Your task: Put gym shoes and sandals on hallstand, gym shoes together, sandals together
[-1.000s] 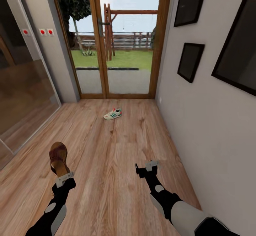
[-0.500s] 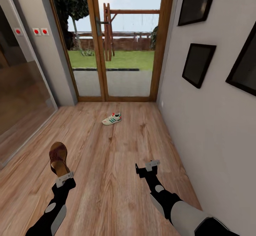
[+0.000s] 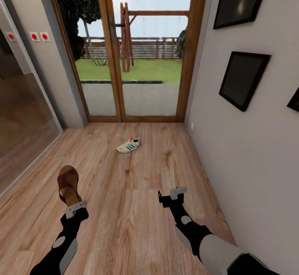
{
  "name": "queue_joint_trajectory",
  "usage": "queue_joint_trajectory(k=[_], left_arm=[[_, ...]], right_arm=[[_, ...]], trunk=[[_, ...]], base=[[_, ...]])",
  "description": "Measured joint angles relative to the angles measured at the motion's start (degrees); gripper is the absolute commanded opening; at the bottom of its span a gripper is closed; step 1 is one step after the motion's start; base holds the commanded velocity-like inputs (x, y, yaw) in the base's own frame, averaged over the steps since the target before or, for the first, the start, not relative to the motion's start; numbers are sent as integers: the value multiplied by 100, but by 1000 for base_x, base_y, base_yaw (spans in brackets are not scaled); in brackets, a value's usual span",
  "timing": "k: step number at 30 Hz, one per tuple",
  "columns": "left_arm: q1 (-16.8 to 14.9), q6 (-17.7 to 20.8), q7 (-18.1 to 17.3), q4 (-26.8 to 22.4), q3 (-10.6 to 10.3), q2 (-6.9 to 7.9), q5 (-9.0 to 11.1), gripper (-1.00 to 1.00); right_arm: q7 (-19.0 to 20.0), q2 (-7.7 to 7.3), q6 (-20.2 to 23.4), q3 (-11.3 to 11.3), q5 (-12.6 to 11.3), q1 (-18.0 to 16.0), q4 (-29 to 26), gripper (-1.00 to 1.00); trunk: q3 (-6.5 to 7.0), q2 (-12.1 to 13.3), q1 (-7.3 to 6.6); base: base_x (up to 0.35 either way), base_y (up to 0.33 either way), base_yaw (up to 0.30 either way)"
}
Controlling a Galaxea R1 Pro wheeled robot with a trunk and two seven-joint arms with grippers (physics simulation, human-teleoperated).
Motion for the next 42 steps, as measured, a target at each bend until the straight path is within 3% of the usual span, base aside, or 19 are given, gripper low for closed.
queue_joint_trajectory(k=[26,42], left_arm=[[0,-8,0,-9,3,7,0,-100],[0,-9,0,-8,0,9,9,-100]], right_arm=[[1,1,0,0,0,1,1,100],[-4,-9,0,0,0,1,0,100]], trunk=[[0,0,0],[0,0,0]], base=[[338,0,226],[338,0,17]])
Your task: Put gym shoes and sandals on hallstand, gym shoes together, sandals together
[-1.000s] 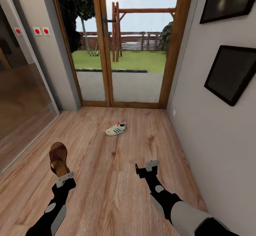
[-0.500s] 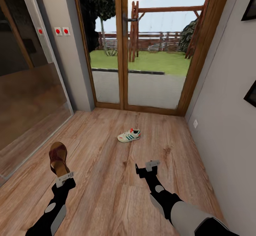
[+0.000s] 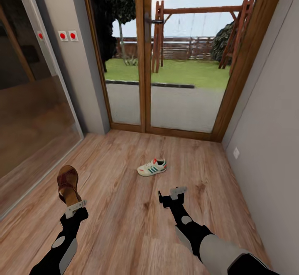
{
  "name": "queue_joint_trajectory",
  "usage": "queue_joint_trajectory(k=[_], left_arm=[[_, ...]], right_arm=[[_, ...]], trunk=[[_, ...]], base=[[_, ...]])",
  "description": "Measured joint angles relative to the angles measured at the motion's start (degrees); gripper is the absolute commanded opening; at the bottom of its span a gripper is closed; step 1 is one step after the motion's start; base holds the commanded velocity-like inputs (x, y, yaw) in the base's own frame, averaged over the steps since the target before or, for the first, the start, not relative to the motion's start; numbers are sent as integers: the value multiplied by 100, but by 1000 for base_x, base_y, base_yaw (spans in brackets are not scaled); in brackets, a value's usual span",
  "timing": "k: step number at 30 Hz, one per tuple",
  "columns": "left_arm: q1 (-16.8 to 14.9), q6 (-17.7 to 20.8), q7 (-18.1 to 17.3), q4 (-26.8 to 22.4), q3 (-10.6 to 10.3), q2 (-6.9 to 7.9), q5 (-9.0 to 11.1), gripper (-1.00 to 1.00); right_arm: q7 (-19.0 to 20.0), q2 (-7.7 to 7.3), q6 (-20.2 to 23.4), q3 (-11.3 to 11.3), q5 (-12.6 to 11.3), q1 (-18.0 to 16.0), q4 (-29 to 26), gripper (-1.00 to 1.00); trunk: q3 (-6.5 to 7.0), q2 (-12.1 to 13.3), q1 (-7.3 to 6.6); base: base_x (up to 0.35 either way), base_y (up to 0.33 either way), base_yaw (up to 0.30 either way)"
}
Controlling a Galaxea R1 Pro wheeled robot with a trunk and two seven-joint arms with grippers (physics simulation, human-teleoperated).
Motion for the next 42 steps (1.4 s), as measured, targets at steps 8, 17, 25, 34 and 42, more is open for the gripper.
queue_joint_trajectory(k=[8,17,25,34,42], left_arm=[[0,0,0,0,0,0,1,-100],[0,-1,0,1,-1,-5,1,-100],[0,-1,0,1,-1,-2,1,-100],[0,-1,0,-7,-18,8,1,-100],[0,-1,0,-7,-19,5,1,-100]], right_arm=[[-3,4,0,0,-7,0,-4,100],[-5,6,-1,0,-16,0,-4,100],[-11,9,-1,0,-26,0,-7,100],[-11,9,-1,0,-26,0,1,100],[-11,9,-1,0,-26,0,1,100]], trunk=[[0,0,0],[0,0,0],[0,0,1],[0,0,1],[0,0,1]], base=[[338,-5,0],[317,-97,0],[294,-135,0],[285,-143,0],[285,-144,0]])
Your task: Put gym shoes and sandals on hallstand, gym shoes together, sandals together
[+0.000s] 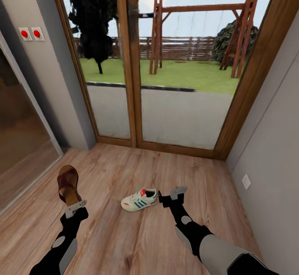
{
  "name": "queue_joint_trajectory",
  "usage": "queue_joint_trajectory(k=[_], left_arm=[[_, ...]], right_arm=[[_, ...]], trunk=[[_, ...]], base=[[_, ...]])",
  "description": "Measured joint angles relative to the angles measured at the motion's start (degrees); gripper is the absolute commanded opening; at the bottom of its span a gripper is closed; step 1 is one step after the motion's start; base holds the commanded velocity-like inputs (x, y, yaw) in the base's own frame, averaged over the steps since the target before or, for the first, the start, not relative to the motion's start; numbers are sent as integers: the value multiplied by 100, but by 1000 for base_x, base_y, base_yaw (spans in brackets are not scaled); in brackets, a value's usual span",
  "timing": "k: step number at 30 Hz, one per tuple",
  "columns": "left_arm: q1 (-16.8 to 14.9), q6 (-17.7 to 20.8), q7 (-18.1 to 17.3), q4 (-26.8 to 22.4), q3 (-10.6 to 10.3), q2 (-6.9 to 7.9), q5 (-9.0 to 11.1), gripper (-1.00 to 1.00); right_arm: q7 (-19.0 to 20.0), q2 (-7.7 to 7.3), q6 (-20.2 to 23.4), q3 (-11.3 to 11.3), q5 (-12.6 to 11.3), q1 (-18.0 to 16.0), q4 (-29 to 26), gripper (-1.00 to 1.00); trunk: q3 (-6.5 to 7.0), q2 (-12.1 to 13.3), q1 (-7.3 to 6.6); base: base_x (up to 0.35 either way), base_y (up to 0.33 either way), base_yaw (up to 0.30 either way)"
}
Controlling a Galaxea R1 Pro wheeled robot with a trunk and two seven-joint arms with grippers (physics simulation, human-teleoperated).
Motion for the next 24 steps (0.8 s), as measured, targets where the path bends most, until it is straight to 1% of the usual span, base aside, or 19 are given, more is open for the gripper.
queue_joint_trajectory(k=[10,16,19,24], left_arm=[[0,0,0,0,0,4,0,-100],[0,0,0,-1,0,0,1,-100],[0,-6,0,-7,5,3,0,-100],[0,-8,0,-52,16,4,-3,-100]], right_arm=[[-2,0,0,0,0,0,0,100],[-1,0,1,0,0,0,1,100],[-9,0,1,0,1,0,-1,100],[-8,0,1,0,4,0,-1,100]], trunk=[[0,0,0],[0,0,0],[0,0,1],[0,0,3]], base=[[284,-146,1],[282,-152,101],[168,-84,1],[30,-14,0]])
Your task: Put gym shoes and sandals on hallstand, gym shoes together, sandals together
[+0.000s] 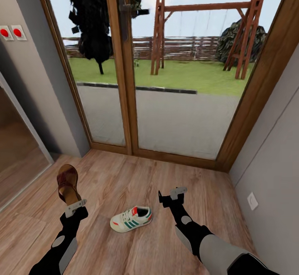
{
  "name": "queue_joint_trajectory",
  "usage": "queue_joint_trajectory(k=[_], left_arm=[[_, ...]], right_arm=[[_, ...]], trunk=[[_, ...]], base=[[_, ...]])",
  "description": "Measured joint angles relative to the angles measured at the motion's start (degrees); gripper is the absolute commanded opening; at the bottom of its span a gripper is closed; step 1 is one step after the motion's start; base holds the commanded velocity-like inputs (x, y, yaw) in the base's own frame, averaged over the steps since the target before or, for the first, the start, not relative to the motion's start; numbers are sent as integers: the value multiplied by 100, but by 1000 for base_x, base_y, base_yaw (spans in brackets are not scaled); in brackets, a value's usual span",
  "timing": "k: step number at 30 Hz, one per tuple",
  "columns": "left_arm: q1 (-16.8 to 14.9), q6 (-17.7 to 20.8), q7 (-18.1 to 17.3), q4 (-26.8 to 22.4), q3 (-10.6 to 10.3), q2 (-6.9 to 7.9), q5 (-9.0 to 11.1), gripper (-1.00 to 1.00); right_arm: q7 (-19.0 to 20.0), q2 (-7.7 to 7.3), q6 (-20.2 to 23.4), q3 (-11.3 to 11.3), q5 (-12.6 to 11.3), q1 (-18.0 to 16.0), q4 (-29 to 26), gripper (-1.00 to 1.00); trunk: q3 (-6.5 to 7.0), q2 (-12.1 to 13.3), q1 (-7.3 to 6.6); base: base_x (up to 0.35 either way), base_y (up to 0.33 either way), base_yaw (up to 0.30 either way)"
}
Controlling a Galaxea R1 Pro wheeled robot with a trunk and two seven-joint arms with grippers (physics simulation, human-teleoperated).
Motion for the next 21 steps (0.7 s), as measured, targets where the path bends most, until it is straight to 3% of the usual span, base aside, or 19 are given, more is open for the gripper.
queue_joint_trajectory(k=[2,12,17,21], left_arm=[[0,0,0,-4,0,0,0,-100],[0,-1,0,42,-8,-4,2,-100],[1,-1,1,41,-4,-8,1,-100],[1,0,0,24,7,-5,0,-100]], right_arm=[[0,0,0,0,-2,0,0,100],[0,0,-1,0,-3,0,1,100],[-5,1,-1,0,-2,-2,3,100],[-6,1,0,-1,-3,-1,1,100]], trunk=[[0,0,0],[0,0,-3],[0,0,-2],[0,0,0]], base=[[35,-2,0],[296,-113,14],[253,-168,228],[53,-54,274]])
